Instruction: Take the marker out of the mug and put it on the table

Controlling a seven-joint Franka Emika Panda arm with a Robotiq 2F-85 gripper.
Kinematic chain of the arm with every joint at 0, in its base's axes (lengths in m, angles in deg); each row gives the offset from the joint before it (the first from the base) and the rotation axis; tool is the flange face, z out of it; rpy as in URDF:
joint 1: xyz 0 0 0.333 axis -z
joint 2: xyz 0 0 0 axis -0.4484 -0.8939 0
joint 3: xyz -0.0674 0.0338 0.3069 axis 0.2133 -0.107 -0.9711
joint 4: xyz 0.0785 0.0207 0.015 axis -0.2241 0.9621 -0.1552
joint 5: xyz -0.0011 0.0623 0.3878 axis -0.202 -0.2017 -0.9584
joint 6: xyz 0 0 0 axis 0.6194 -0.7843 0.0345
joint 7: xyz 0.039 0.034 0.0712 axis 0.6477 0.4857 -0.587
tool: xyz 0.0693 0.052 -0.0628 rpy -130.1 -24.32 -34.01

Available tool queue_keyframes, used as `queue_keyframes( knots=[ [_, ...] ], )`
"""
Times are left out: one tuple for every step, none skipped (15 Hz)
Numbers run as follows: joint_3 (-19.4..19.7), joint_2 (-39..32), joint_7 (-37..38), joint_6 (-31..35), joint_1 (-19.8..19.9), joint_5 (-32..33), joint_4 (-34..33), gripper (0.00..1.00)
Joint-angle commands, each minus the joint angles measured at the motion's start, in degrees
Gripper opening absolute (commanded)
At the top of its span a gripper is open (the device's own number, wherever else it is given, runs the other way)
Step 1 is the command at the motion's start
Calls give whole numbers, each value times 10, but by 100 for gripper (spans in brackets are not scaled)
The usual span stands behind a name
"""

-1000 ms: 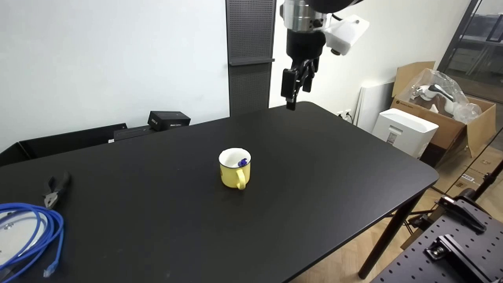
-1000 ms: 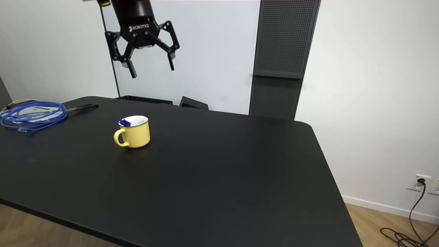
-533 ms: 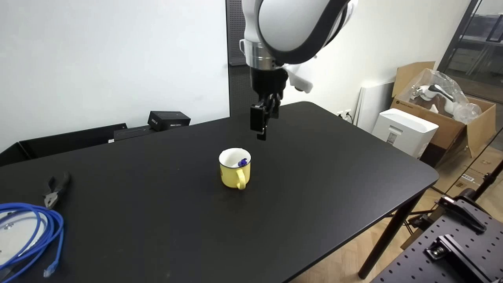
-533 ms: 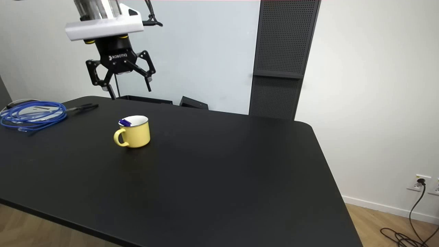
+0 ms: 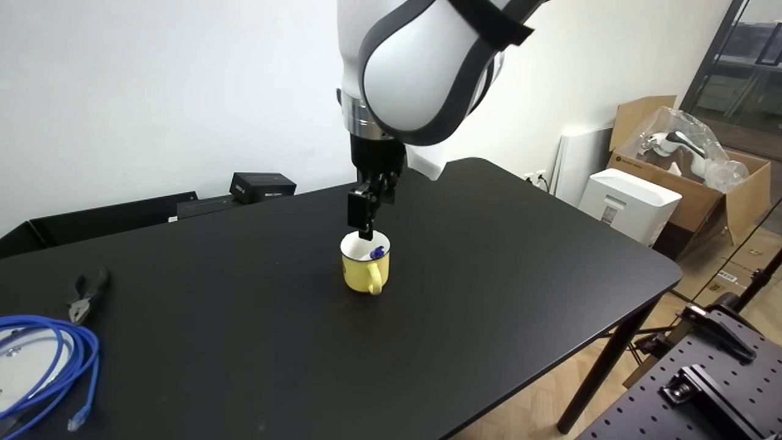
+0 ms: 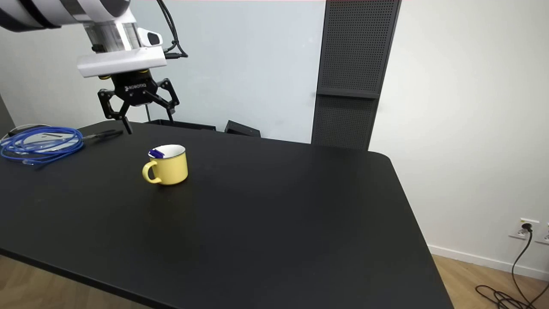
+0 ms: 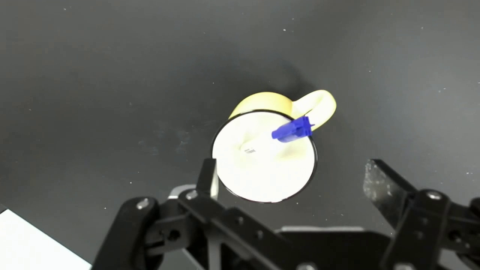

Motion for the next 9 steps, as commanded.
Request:
queue_keyframes(
  knots=[
    [4, -24, 24, 8, -5, 8, -18, 100],
    [4, -27, 23, 10, -5, 7, -17, 100],
    [5, -29, 20, 12, -4, 4, -16, 100],
    [6, -30, 17, 12, -2, 2, -13, 100],
    [7, -32, 18, 12, -2, 3, -11, 100],
    [8, -33, 16, 12, -1, 3, -10, 100],
    [9, -36, 16, 11, -1, 5, -10, 100],
    [11, -38, 16, 10, -1, 6, -10, 100],
    [12, -42, 17, 8, -2, 9, -11, 100]
  ],
)
